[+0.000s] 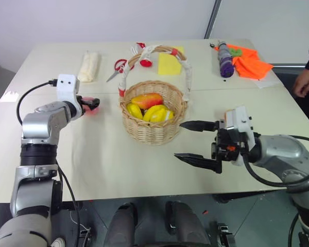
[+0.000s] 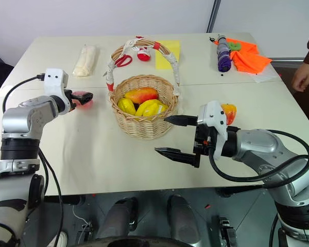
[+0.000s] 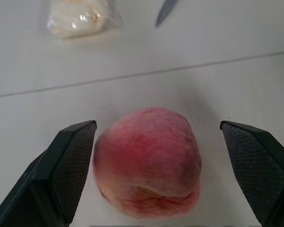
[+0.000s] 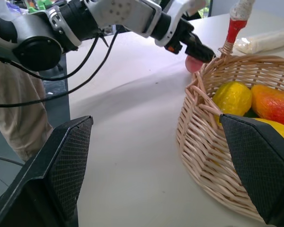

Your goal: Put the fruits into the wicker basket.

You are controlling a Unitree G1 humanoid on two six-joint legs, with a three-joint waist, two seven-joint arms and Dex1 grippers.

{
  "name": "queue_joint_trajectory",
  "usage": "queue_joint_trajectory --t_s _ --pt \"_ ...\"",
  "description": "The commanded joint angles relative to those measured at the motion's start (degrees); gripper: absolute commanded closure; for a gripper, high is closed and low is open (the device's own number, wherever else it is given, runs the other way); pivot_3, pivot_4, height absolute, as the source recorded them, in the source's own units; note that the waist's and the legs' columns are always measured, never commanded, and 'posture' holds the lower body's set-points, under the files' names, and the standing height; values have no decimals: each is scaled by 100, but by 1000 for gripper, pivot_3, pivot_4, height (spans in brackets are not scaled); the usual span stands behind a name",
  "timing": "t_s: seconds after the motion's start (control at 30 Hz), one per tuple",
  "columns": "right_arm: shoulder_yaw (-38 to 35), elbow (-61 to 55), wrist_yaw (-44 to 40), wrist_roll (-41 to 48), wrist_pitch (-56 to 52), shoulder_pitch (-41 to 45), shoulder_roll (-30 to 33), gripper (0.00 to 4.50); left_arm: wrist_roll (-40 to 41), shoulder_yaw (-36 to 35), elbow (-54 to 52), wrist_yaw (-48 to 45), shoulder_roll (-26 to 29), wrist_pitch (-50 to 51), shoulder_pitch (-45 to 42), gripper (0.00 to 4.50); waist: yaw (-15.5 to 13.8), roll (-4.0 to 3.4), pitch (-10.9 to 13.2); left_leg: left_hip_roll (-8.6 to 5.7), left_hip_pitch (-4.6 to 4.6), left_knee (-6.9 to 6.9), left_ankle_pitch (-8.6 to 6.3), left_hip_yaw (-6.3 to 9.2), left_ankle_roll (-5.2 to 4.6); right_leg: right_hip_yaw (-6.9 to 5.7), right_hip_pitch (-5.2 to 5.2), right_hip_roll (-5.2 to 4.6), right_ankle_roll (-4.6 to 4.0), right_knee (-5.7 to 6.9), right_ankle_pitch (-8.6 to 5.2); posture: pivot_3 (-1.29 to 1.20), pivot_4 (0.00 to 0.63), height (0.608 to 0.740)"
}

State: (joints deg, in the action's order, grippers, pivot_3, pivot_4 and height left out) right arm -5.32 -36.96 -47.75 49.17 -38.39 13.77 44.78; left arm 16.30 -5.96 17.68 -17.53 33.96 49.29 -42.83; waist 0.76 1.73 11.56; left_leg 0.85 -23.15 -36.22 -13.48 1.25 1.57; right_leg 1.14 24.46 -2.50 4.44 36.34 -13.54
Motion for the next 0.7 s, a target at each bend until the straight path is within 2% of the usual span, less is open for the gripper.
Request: queue_joint_trajectory --t_s 0.03,0.13,0.27,0.4,0.57,0.63,0.7 --pt "-33 -184 123 -41 145 171 -92 48 -204 123 121 -203 103 -122 -164 0 -6 0 0 0 0 0 0 1 0 -1 0 0 0 0 0 0 150 740" --pt "-32 -169 153 -108 174 209 -125 48 -269 116 209 -295 85 -158 -151 0 -12 0 0 0 -2 -3 0 2 0 -1 0 -1 -1 1 1 0 150 740" --pt "-67 -140 174 -152 208 231 -122 0 -371 48 148 -310 157 -174 -75 1273 -14 0 0 0 -7 -5 0 6 0 -5 0 -3 0 1 1 0 150 740" --pt "-167 -68 178 -180 267 248 -83 0 -268 -214 -453 -518 369 -273 316 1273 20 0 0 0 -6 -5 0 7 0 -6 0 -3 0 1 1 0 150 740" --pt "-503 272 218 -205 409 185 -119 0 1014 -1244 -2662 -1991 718 -586 1804 1273 14 0 0 10 -7 0 0 6 0 -4 8 -6 -1 5 1 0 150 740" --pt "-623 504 216 -248 487 160 -161 0 2048 -1697 -3855 -2632 768 -334 2396 1273 -13 0 0 14 -11 -2 1 8 1 -6 9 -11 -4 4 0 0 150 740" --pt "-620 779 176 -379 567 199 -167 0 2821 -1714 -4651 -2717 775 43 2415 1273 -87 0 0 15 -15 -5 2 10 3 -6 6 -24 -20 0 -9 0 150 740"
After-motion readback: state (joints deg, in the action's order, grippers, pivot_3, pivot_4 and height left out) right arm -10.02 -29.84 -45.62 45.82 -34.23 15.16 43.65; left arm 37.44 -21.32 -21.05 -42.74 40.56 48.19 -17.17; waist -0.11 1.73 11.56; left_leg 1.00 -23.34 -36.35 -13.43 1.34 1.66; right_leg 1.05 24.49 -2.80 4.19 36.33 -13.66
